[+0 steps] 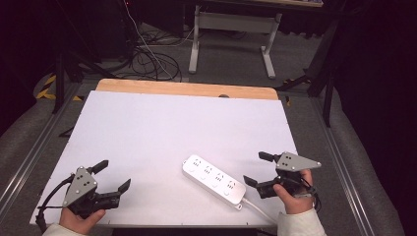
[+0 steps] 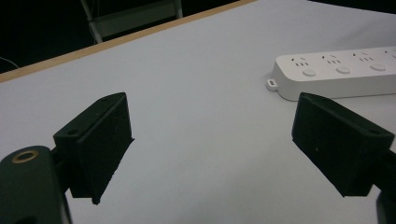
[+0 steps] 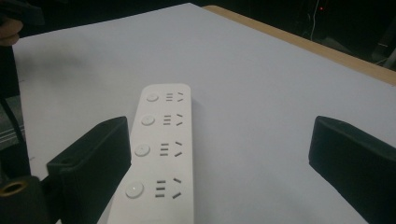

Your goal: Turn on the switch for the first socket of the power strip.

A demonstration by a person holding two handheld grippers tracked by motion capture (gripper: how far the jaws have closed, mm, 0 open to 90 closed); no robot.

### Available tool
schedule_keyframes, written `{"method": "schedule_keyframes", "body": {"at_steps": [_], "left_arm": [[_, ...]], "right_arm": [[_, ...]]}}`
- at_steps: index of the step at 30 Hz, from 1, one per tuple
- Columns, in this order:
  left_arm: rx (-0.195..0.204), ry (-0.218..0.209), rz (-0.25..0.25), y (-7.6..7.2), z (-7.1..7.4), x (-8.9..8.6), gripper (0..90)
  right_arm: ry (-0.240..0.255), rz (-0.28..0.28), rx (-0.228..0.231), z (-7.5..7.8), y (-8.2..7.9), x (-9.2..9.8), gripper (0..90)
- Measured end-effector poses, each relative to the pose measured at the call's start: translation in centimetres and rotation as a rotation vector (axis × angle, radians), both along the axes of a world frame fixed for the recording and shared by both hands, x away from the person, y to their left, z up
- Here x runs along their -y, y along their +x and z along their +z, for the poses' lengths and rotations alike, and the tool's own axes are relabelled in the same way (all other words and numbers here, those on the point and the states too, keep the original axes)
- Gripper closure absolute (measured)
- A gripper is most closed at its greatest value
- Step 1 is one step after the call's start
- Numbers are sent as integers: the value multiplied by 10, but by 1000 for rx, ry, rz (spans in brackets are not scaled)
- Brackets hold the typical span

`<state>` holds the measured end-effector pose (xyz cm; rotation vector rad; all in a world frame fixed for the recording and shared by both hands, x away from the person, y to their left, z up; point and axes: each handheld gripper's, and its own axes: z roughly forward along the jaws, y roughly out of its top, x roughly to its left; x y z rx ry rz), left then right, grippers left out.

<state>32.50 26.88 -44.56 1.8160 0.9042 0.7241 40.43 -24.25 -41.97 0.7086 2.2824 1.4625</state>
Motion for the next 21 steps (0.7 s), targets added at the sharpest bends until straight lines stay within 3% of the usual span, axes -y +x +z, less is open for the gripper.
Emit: {"method": "schedule_keyframes", "body": {"at_steps": [3, 10, 21], "left_arm": [[1, 2, -2, 0, 0, 0, 128], [7, 4, -1, 0, 1, -1, 127], [11, -2, 4, 0, 1, -1, 126]], "right_arm": [[27, -11, 14, -9, 1, 10, 62], [39, -42, 11, -24, 3, 24, 60], [25, -68, -14, -45, 4, 38, 44]]}}
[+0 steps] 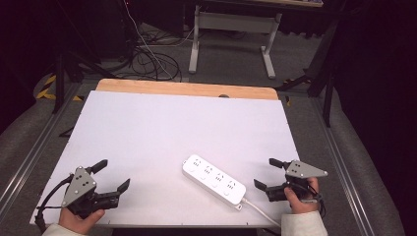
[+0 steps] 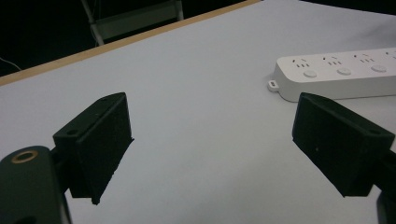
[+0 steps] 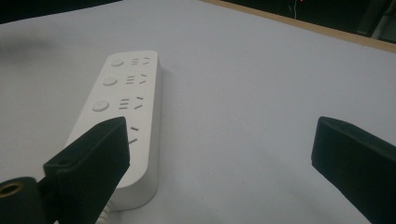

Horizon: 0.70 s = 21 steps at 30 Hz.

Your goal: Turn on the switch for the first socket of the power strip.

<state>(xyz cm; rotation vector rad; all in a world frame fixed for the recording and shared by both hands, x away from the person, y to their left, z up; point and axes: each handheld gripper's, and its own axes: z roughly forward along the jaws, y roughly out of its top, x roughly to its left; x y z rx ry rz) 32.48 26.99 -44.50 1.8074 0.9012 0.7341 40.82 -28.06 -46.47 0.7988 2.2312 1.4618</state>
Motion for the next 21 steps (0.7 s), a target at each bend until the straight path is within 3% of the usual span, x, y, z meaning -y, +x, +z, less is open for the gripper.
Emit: {"method": "schedule_keyframes", "body": {"at_steps": [11, 16, 21], "left_arm": [[-12, -4, -6, 2, -2, -1, 118], [-29, -12, -11, 4, -3, 0, 115], [-28, 8, -12, 4, -4, 1, 114]], "right_arm": [[-15, -13, -56, -23, -5, 12, 43], [4, -20, -78, -26, -6, 13, 44], [-2, -31, -63, -23, -4, 11, 44]]}}
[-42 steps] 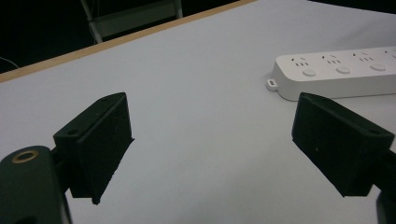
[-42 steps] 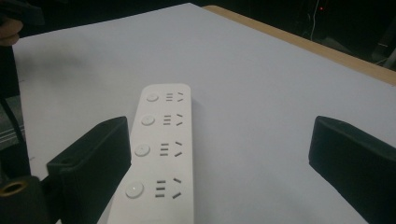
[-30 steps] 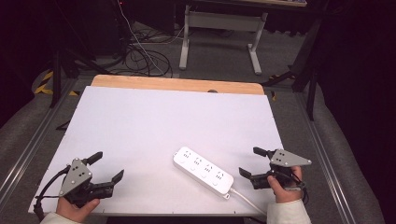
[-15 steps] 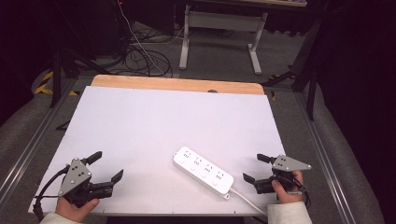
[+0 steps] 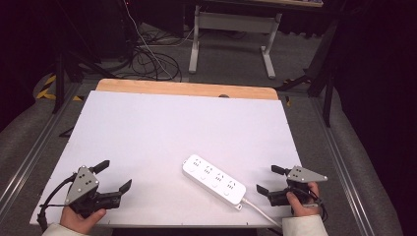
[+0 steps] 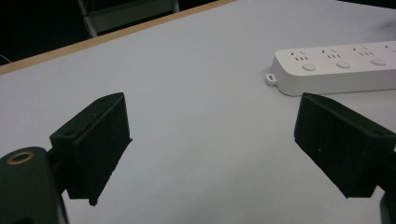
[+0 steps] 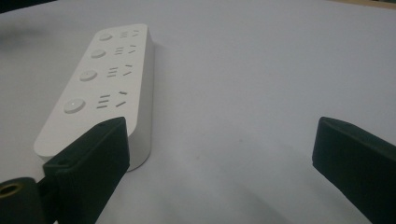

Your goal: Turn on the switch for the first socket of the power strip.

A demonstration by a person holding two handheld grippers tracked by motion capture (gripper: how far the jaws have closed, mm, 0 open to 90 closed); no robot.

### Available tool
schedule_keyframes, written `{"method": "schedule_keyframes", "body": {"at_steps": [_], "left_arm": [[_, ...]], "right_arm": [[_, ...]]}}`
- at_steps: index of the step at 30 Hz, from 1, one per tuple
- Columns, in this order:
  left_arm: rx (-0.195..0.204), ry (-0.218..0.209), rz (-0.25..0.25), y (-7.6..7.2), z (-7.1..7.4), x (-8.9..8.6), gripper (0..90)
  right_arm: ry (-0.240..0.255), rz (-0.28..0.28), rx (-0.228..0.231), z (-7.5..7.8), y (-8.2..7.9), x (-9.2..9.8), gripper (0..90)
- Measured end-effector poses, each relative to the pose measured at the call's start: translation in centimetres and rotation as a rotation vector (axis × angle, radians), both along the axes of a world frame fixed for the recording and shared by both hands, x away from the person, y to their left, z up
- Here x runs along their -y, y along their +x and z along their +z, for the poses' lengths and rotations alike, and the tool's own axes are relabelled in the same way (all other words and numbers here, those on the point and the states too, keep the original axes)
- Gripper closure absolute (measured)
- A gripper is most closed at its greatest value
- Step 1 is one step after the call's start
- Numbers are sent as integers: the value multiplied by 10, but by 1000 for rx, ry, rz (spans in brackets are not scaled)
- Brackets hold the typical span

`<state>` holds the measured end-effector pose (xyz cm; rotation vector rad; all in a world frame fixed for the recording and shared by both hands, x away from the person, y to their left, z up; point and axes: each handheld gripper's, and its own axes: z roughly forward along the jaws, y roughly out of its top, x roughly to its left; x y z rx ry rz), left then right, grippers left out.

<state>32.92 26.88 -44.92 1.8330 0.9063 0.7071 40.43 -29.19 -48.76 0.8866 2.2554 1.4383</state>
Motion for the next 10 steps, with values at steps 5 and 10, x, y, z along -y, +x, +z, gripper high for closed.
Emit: {"method": "schedule_keyframes", "body": {"at_steps": [5, 10], "left_arm": [[4, -5, -3, 1, -1, -1, 114], [9, -9, -6, 1, -1, -2, 114]], "right_arm": [[-51, -9, 33, 5, -3, -4, 47], [-36, -6, 36, 7, -5, -4, 46]]}}
